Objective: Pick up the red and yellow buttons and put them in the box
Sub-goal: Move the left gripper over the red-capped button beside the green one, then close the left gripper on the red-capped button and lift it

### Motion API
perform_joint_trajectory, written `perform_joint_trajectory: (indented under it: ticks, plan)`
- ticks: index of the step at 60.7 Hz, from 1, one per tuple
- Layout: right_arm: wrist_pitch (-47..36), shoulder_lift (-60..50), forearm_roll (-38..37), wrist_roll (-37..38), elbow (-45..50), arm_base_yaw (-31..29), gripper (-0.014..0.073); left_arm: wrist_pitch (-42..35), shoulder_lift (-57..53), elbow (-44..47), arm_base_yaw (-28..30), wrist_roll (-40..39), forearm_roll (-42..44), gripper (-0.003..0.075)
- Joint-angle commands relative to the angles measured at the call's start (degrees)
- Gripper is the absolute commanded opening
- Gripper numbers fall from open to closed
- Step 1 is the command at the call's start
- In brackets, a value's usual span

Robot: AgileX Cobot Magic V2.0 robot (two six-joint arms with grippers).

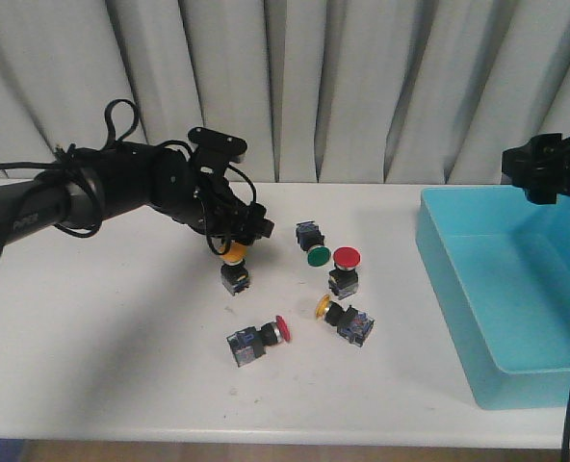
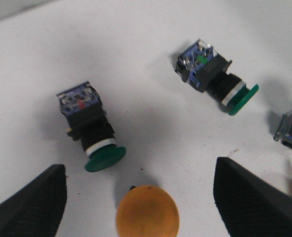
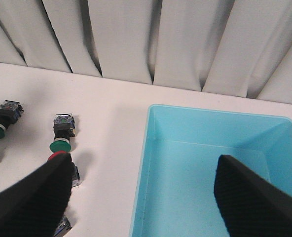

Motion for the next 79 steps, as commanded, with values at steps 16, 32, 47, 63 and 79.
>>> perform_joint_trajectory:
  ticks: [16, 32, 47, 63, 79]
  plan:
    - [-2.99, -1.0, 0.51, -0.13, -1.77, 0.02, 0.0563, -5.38, -2.46, -5.64, -4.41, 5.13, -0.69, 0.0586]
    - [-1.97, -0.95, 0.51, -0.13, -1.77, 0.02, 0.0563, 2.86, 2.32, -18.15, -7.31, 3.94, -7.28, 0.0586]
    - [-1.9, -0.95, 0.72, -0.05, -1.77, 0.02, 0.0563, 6.96, 7.48, -27.53, -9.27, 4.0, -12.77, 0.0586]
    - [-1.9, -0.95, 1.73, -0.05, -1.77, 0.04, 0.0563, 7.96, 11.49, -30.45, -11.3, 4.0, -12.61, 0.0586]
    - [-1.85, -0.95, 2.13, -0.11, -1.77, 0.04, 0.0563, 7.95, 13.42, -30.45, -11.57, 4.05, -12.69, 0.0586]
